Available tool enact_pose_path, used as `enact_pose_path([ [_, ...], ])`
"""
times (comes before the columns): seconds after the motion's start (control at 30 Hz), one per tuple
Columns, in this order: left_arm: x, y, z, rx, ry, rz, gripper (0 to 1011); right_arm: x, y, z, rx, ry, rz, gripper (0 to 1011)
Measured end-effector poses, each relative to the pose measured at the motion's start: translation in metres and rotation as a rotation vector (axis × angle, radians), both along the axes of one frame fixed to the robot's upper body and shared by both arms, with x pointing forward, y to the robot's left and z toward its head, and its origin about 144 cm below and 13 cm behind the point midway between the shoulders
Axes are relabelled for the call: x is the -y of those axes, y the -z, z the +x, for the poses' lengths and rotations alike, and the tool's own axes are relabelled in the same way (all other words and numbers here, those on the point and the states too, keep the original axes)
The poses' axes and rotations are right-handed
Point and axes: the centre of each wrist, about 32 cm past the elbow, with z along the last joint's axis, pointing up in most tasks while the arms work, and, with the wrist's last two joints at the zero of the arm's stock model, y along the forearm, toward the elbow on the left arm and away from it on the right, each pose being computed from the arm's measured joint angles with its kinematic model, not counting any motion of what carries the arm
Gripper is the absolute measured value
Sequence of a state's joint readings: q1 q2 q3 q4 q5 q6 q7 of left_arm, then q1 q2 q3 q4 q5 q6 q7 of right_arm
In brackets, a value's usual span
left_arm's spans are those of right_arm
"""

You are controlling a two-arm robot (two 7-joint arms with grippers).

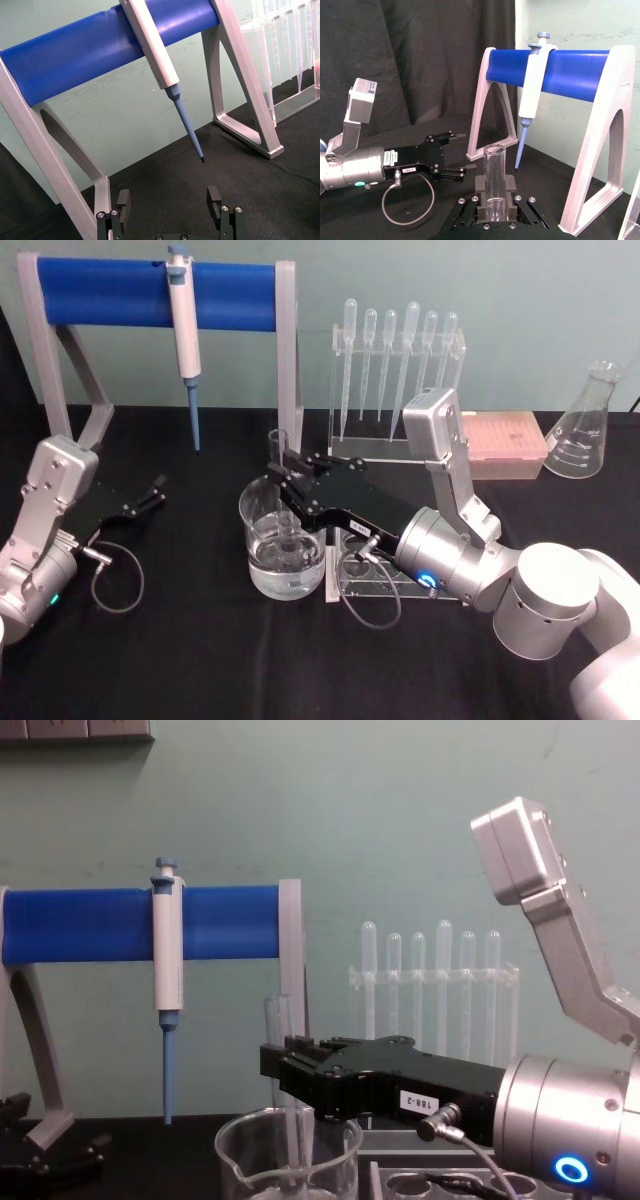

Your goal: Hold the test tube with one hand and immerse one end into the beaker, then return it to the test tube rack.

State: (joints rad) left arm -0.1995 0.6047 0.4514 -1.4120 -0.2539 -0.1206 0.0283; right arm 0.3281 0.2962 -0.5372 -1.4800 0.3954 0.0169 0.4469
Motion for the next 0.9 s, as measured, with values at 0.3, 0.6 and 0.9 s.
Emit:
enact_pose_path([
  [0.3, 0.0, 0.0, 0.0, 0.0, 0.0, 0.0, 1000, 0.0, 0.0, 0.0, 0.0, 0.0, 0.0, 221],
  [0.6, 0.0, 0.0, 0.0, 0.0, 0.0, 0.0, 1000, 0.0, 0.0, 0.0, 0.0, 0.0, 0.0, 221],
  [0.9, 0.0, 0.0, 0.0, 0.0, 0.0, 0.0, 1000, 0.0, 0.0, 0.0, 0.0, 0.0, 0.0, 221],
])
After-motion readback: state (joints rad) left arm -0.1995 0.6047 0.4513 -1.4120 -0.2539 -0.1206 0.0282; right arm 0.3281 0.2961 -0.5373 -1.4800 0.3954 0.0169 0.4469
